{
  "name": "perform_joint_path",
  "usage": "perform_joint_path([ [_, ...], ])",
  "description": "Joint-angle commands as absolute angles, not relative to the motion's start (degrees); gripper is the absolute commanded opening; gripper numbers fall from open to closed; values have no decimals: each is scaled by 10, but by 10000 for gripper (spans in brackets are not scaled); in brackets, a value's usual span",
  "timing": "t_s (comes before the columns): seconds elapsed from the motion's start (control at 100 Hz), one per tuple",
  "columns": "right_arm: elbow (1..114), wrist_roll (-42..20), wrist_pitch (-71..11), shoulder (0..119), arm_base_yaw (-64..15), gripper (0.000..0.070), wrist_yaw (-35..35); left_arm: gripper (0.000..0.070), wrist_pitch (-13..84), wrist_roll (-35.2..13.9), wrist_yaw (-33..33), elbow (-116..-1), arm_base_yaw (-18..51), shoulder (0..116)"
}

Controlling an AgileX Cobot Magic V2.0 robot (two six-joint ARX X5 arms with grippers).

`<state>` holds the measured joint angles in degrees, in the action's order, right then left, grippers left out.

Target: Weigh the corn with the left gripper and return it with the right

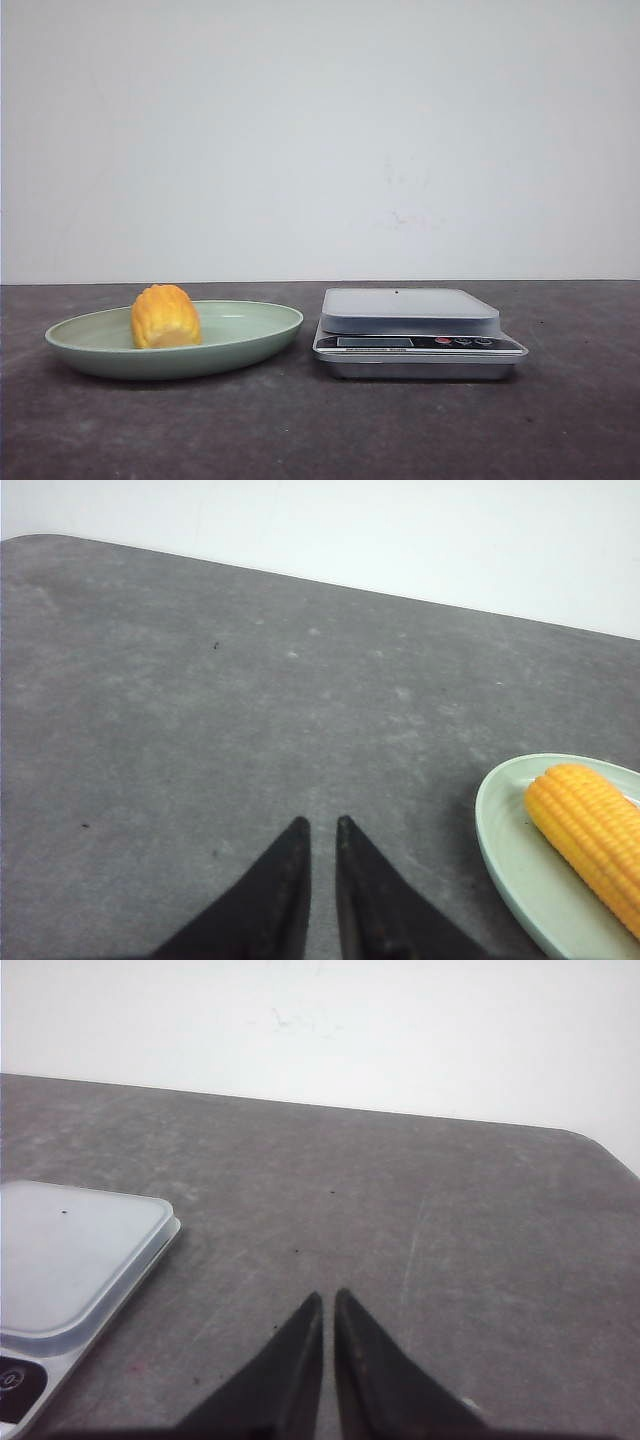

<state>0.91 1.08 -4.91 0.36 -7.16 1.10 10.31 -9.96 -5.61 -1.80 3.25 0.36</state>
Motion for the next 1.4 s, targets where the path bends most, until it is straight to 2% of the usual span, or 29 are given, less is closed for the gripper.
perform_joint_path([
  [0.0, 9, 4, -43, 2, -72, 15, 11, 0, 108, -95, -55, -10, 33, 3],
  [0.95, 9, 4, -43, 2, -72, 15, 11, 0, 108, -95, -55, -10, 33, 3],
  [1.19, 9, 3, -22, 2, -73, 15, 10, 0, 108, -95, -55, -10, 33, 3],
  [1.39, 9, -22, -22, 2, -73, 15, 5, 0, 107, -95, -55, -10, 33, 3],
])
